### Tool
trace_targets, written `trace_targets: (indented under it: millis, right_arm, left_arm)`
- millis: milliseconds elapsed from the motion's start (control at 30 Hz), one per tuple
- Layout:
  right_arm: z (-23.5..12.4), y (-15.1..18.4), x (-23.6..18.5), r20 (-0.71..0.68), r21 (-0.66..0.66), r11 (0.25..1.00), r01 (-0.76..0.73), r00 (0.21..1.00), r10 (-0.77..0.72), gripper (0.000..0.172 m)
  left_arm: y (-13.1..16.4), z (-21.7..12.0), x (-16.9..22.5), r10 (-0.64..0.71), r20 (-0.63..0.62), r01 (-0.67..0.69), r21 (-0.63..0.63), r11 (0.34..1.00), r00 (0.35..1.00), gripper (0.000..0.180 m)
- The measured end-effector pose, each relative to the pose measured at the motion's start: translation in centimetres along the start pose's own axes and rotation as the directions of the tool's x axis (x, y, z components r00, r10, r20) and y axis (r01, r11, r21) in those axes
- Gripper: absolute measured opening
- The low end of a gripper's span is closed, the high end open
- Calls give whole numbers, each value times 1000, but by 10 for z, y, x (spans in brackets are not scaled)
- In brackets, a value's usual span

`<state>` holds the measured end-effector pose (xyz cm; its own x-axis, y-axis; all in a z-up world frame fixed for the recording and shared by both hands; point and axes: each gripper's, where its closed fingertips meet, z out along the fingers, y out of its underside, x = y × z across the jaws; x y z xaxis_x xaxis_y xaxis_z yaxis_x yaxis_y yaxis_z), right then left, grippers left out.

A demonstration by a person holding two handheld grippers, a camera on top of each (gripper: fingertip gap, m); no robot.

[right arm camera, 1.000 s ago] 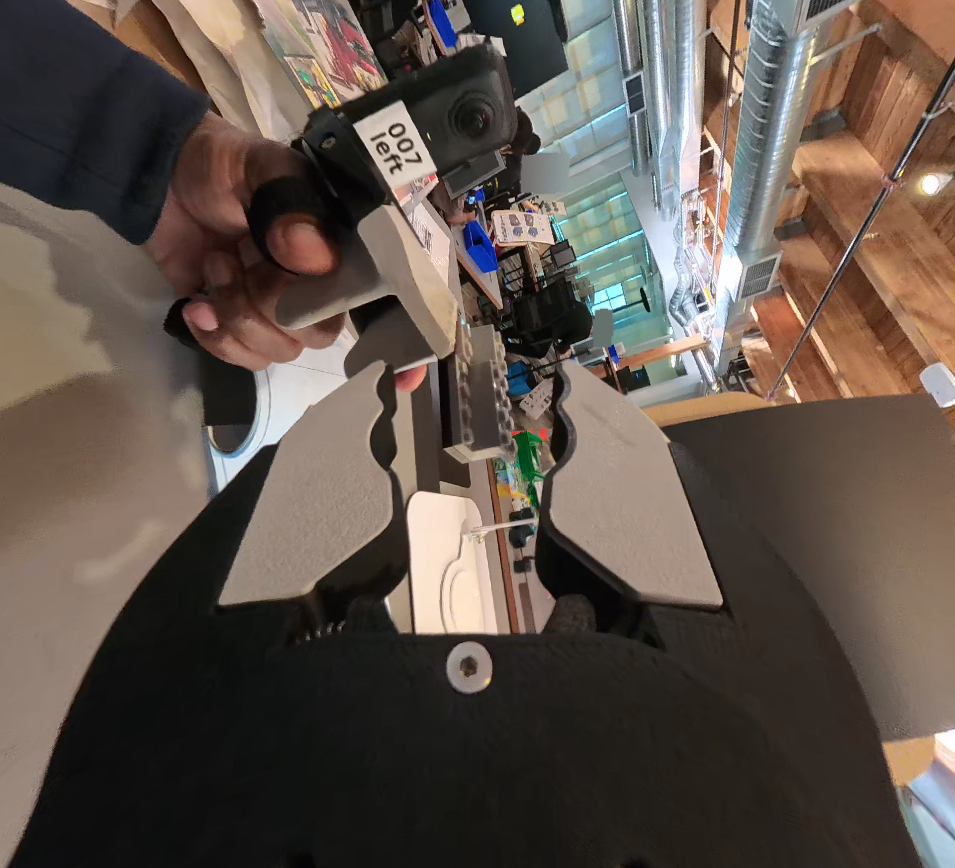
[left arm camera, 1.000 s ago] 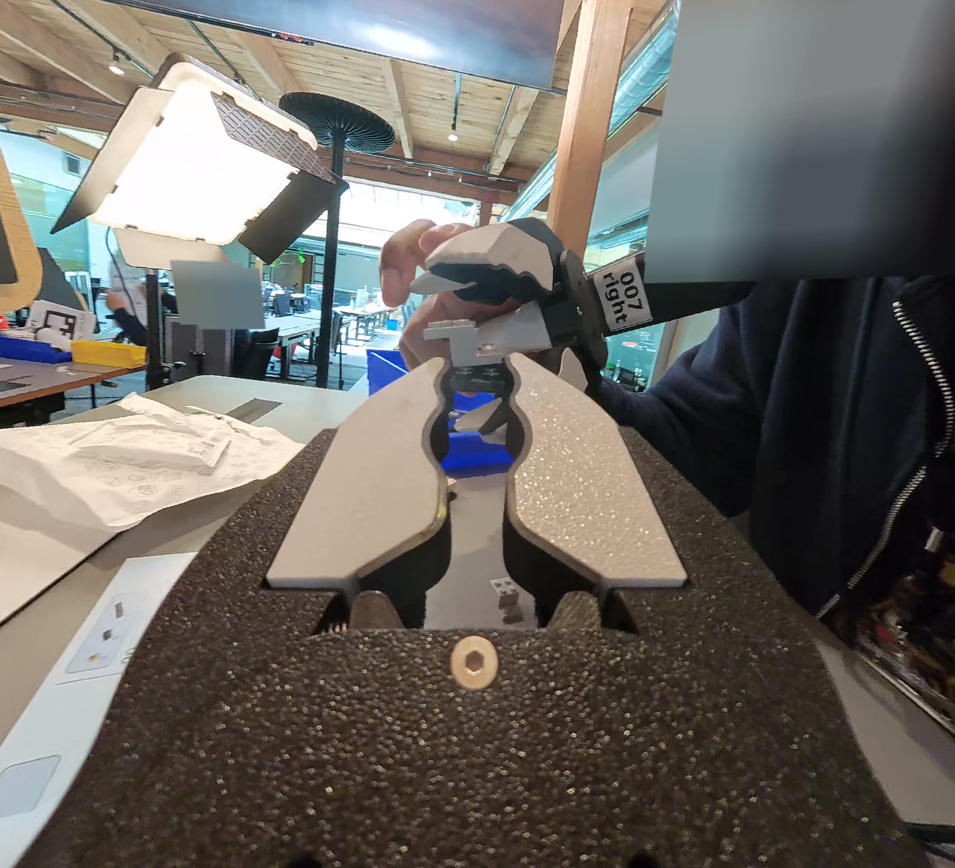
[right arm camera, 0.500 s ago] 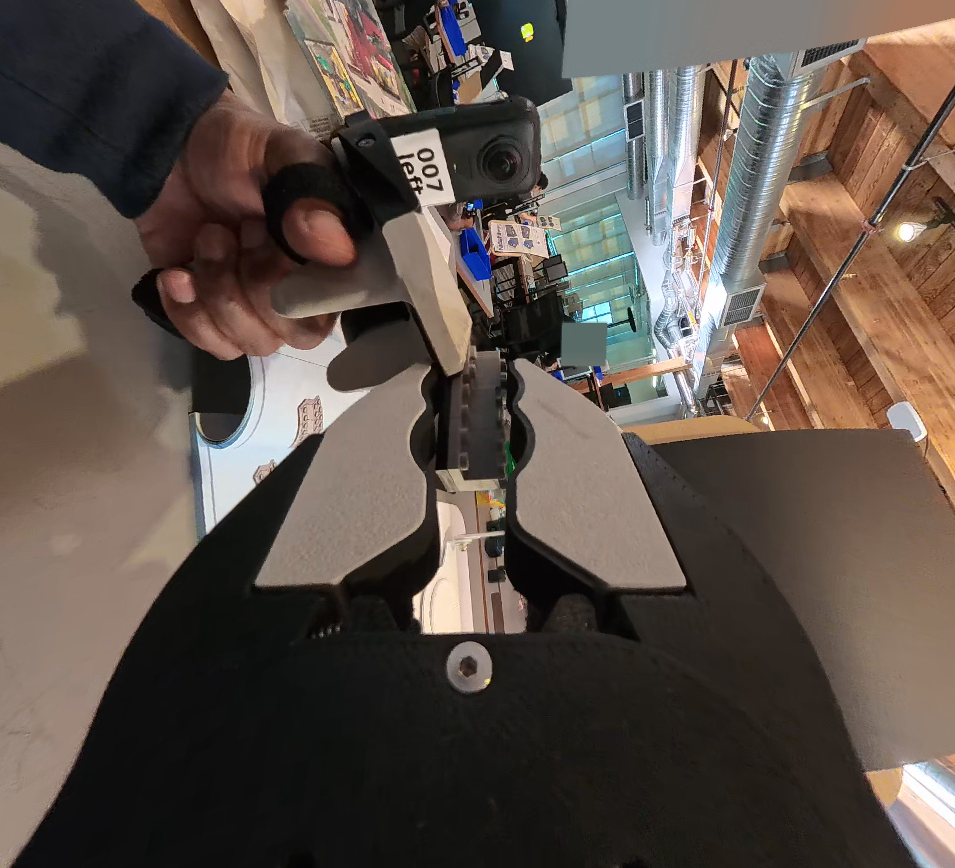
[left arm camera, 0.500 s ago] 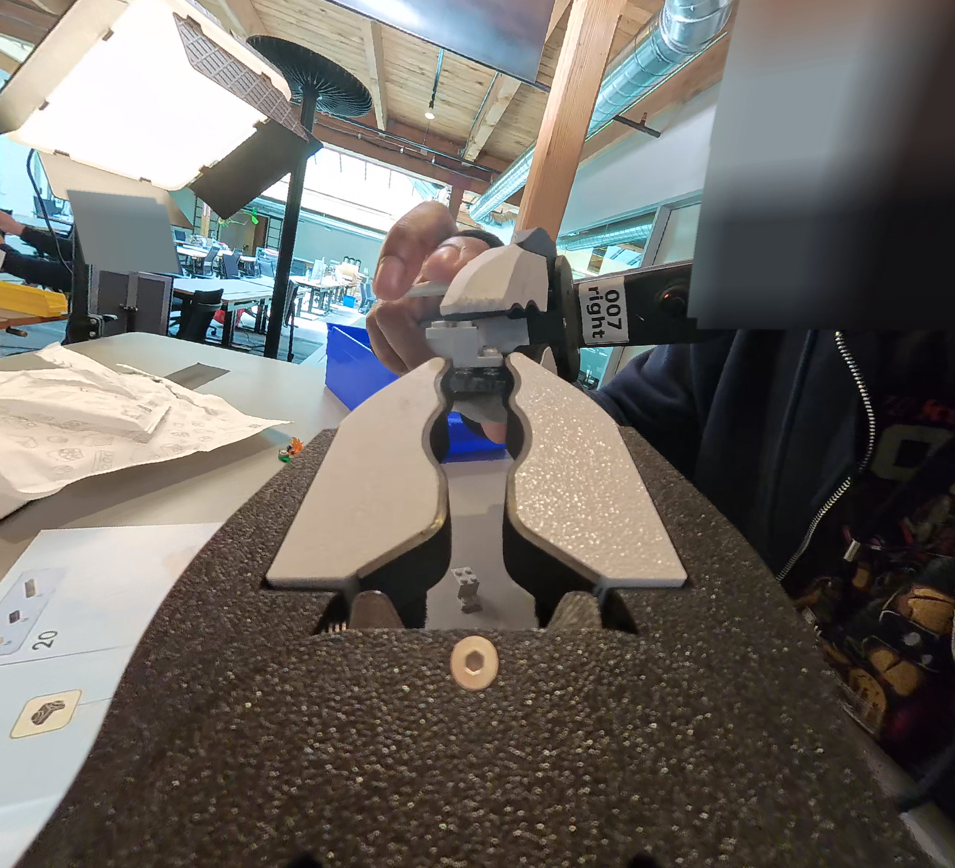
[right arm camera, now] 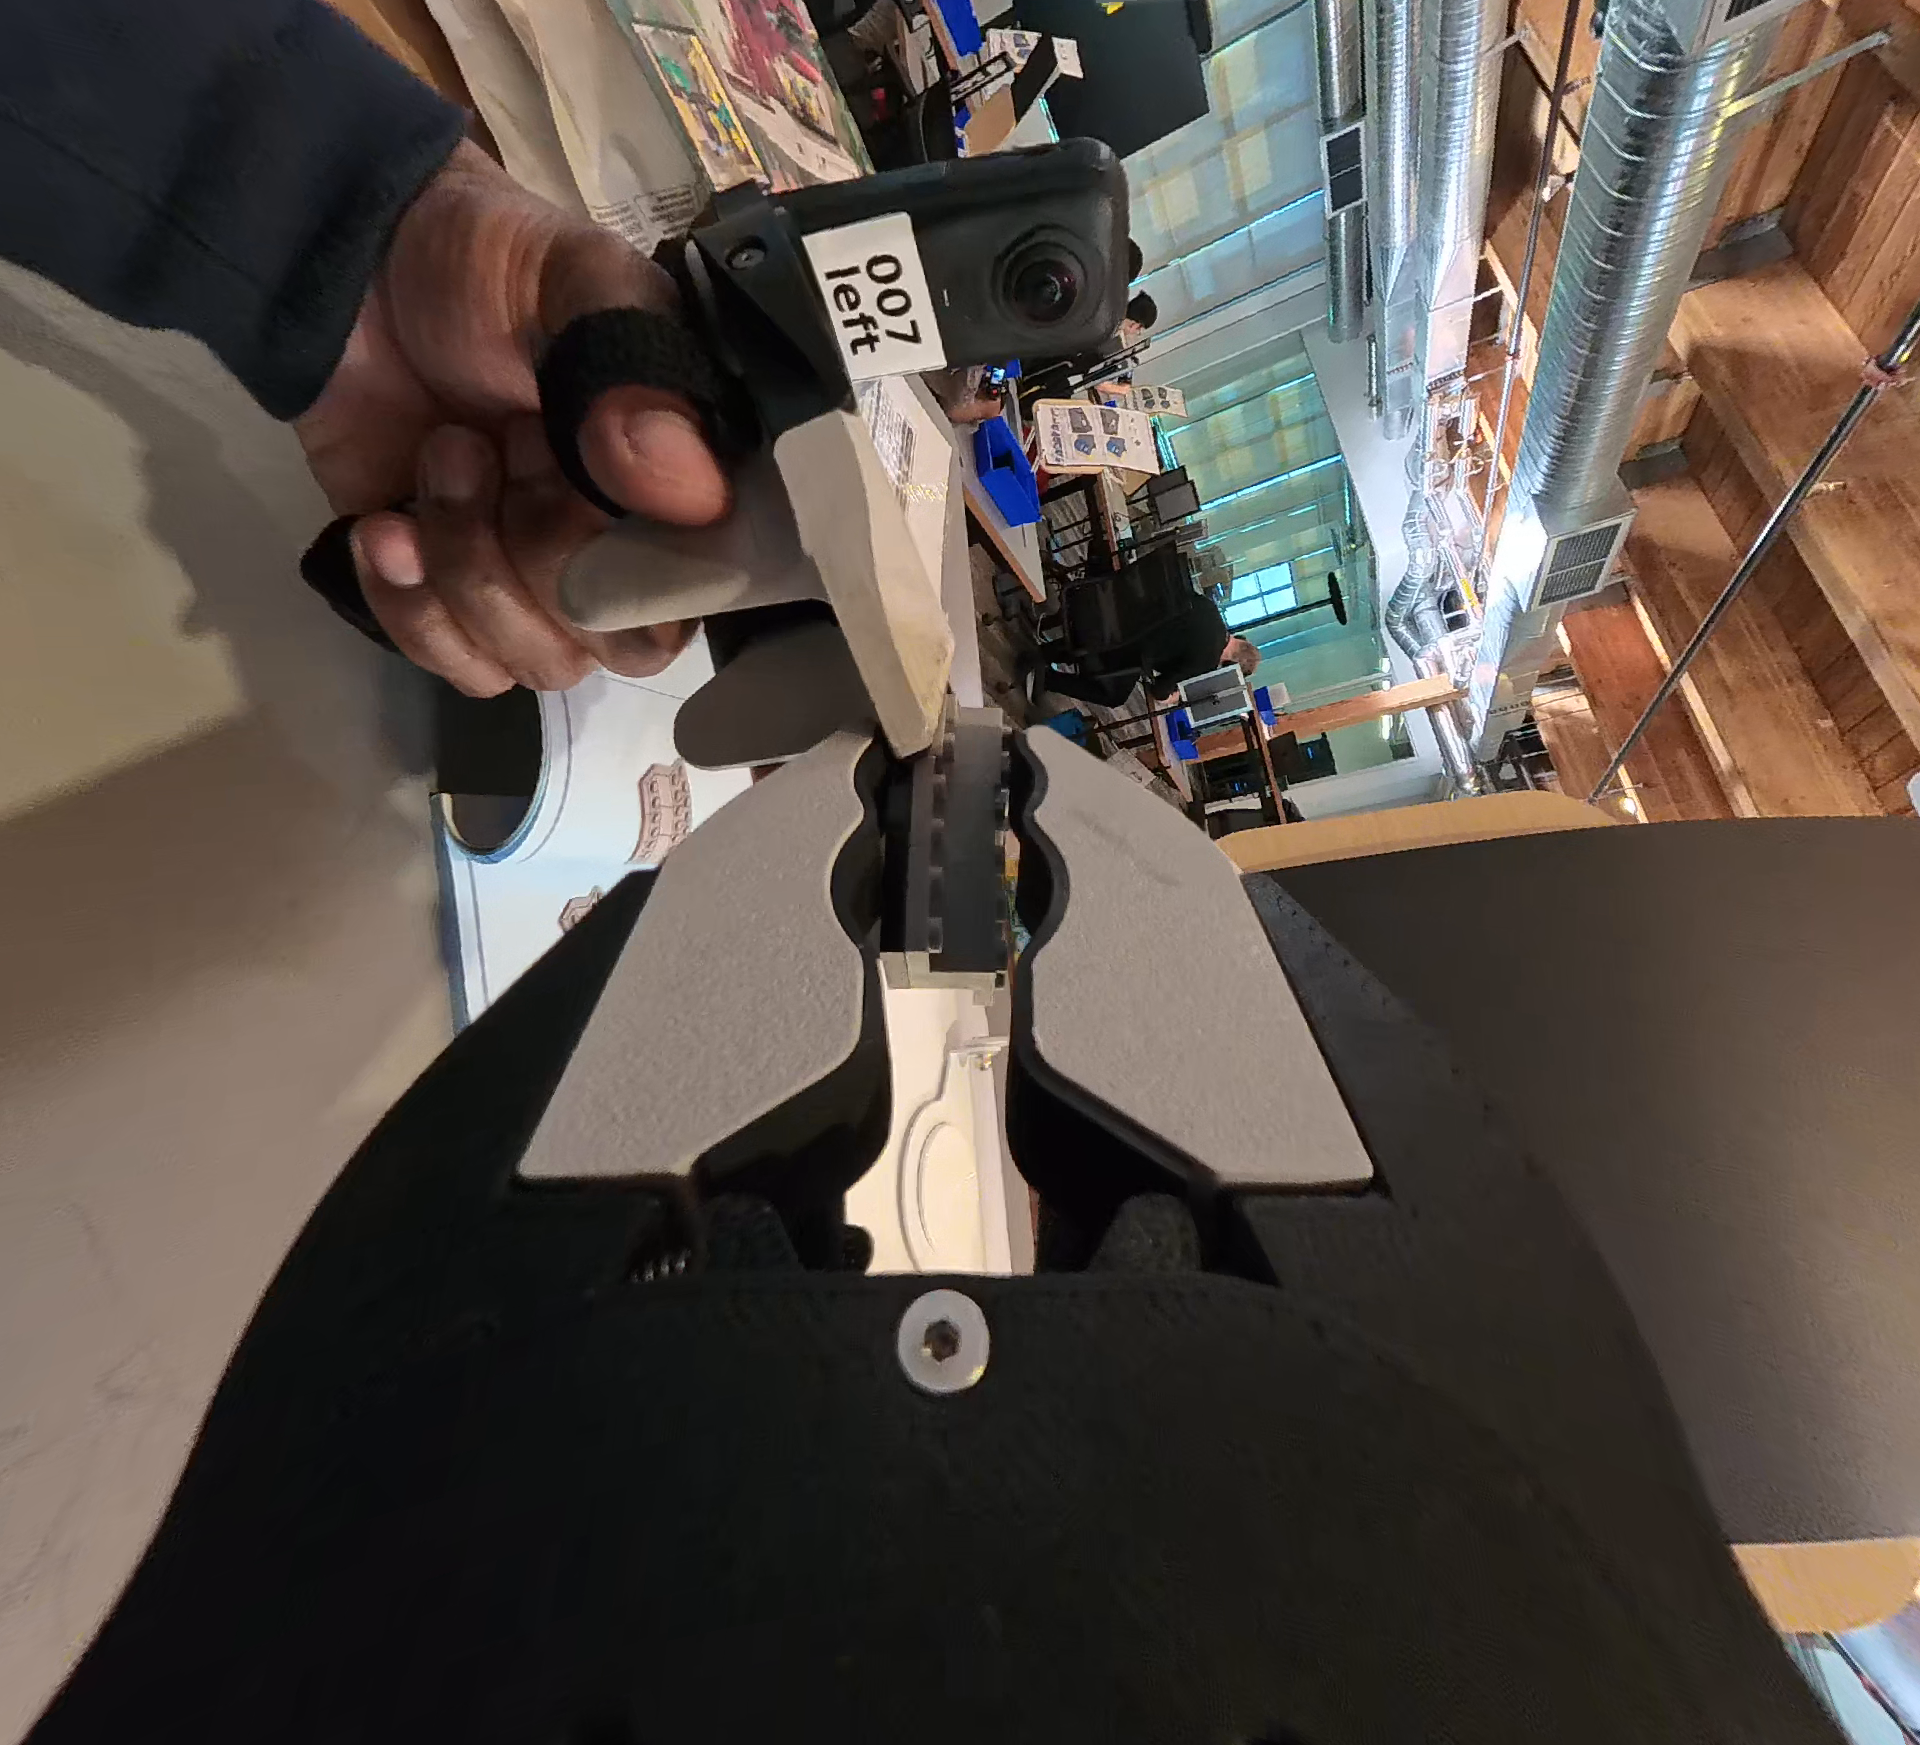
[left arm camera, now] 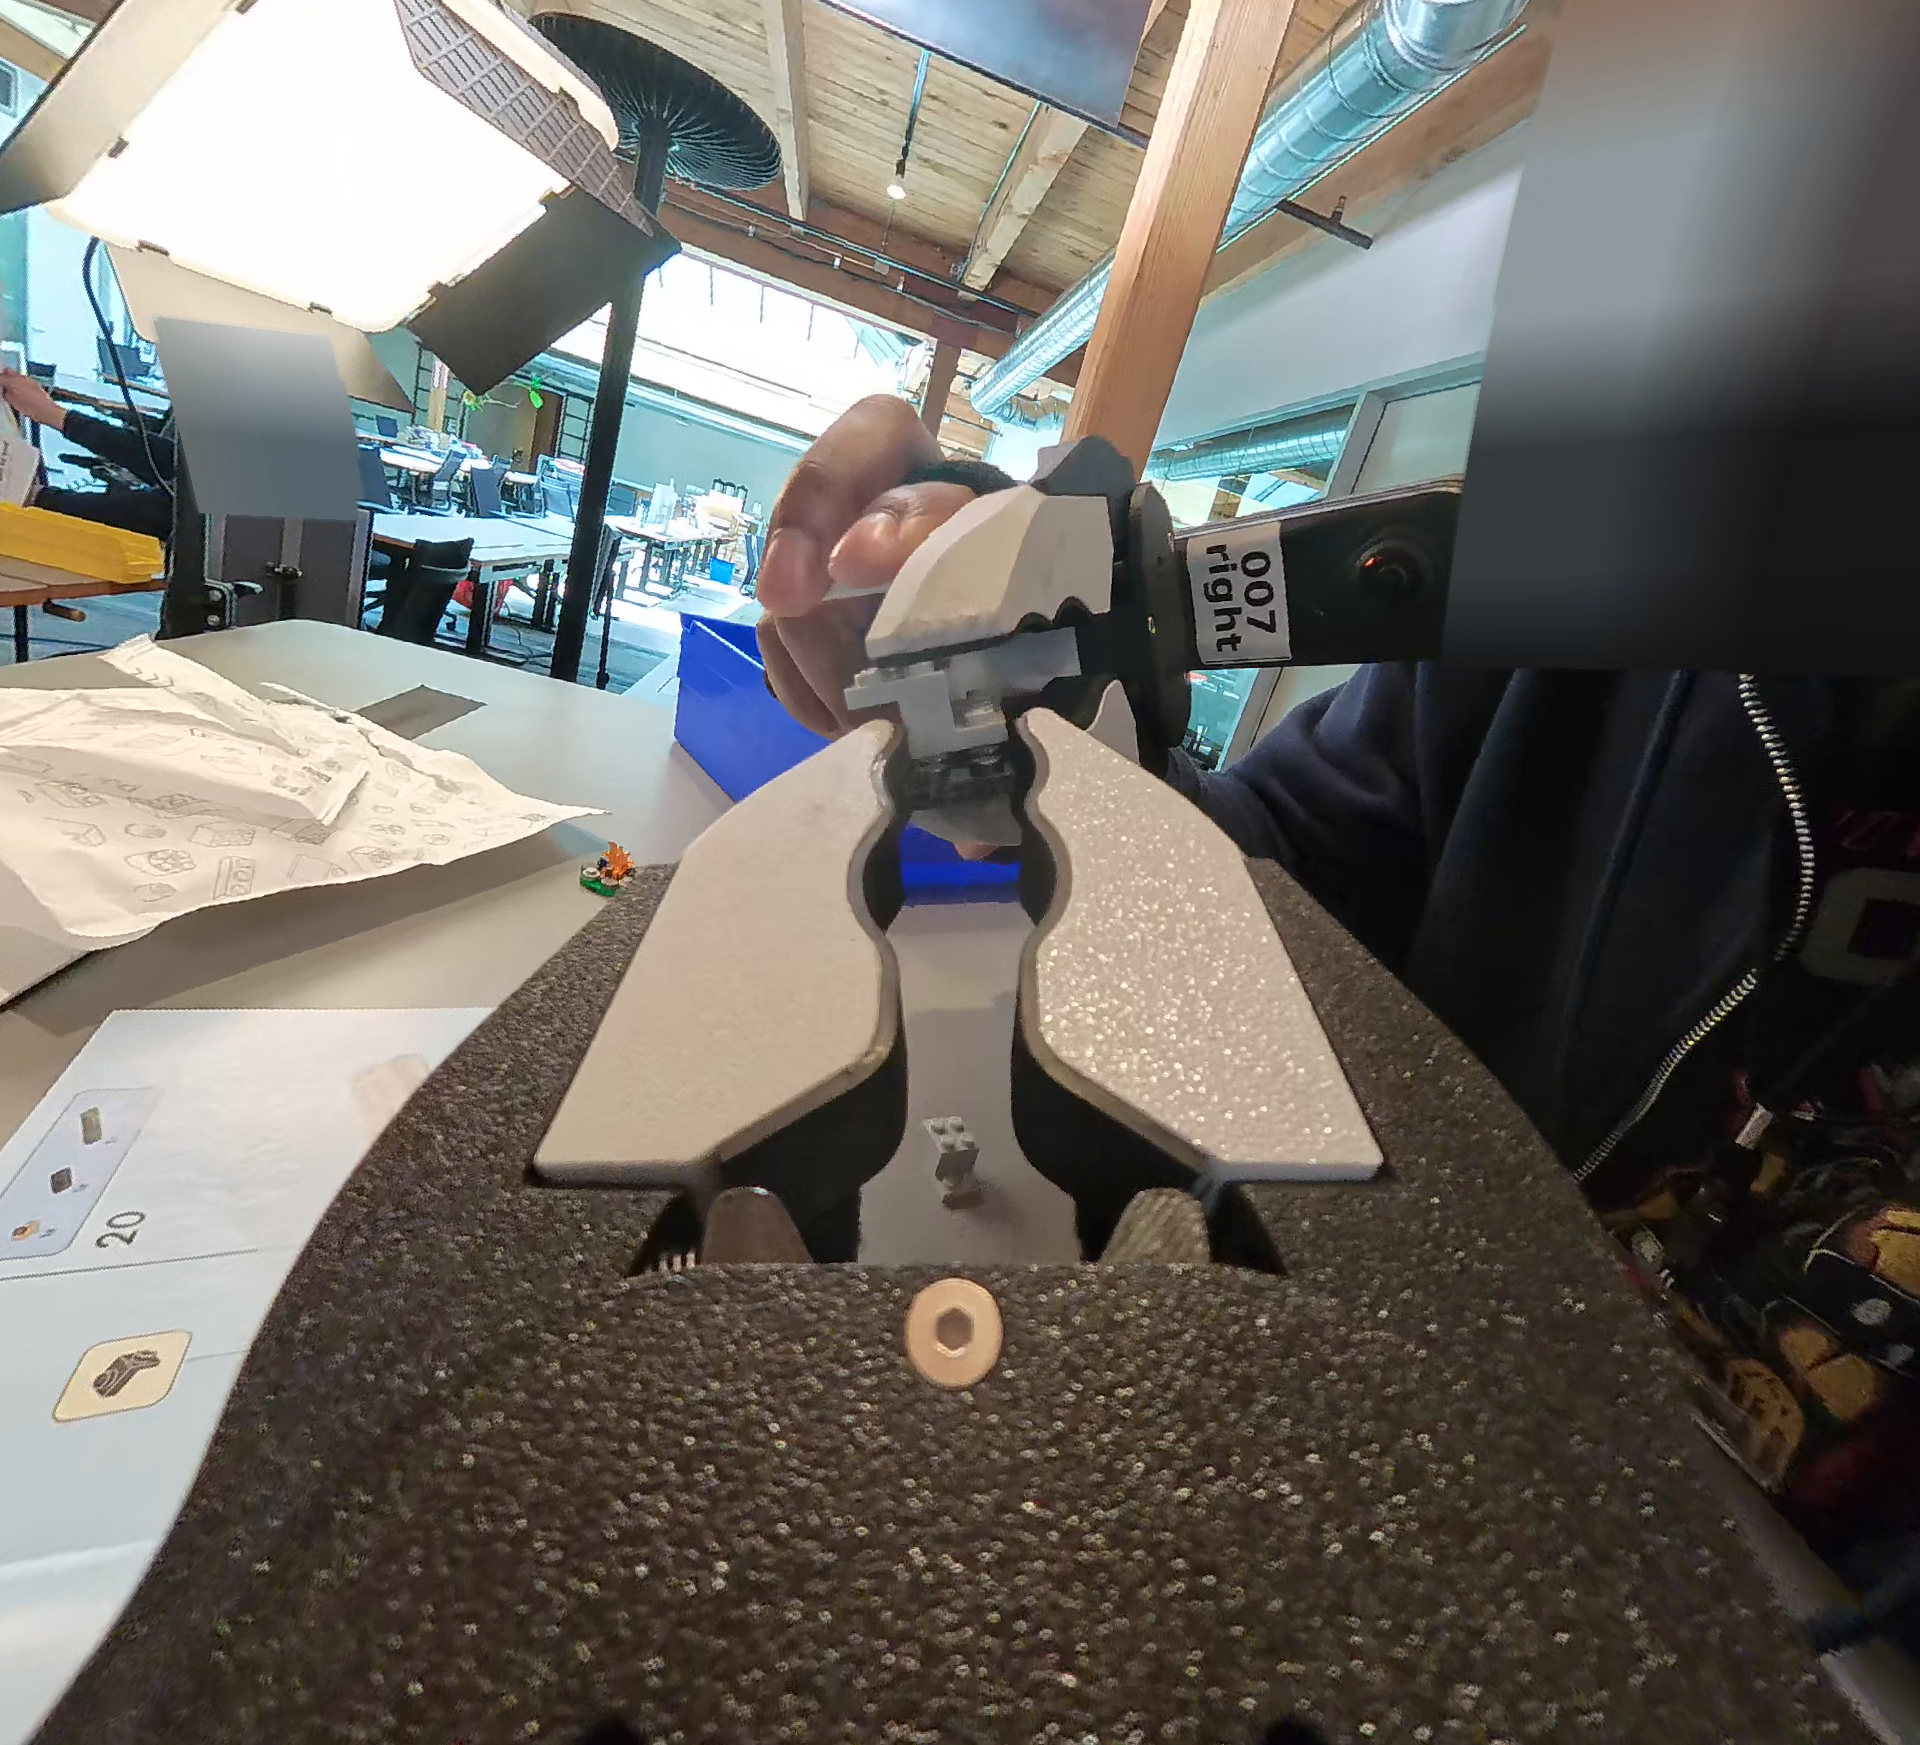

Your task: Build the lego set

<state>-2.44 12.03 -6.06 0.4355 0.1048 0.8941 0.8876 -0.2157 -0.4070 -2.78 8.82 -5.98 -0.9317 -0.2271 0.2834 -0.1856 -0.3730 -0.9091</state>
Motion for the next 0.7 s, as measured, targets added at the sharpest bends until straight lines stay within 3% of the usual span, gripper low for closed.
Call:
trace_targets:
  millis: [400,700]
  right_arm:
    - [0,1,3,-13,12,999,-33,999,33,20]
    - [5,9,9,-117,-46,996,81,989,-86,20]
  left_arm:
    - [-2,1,-1,-13,2,13,19,1000,1000,18]
    - [-7,1,-13,-96,42,93,70,993,994,22]
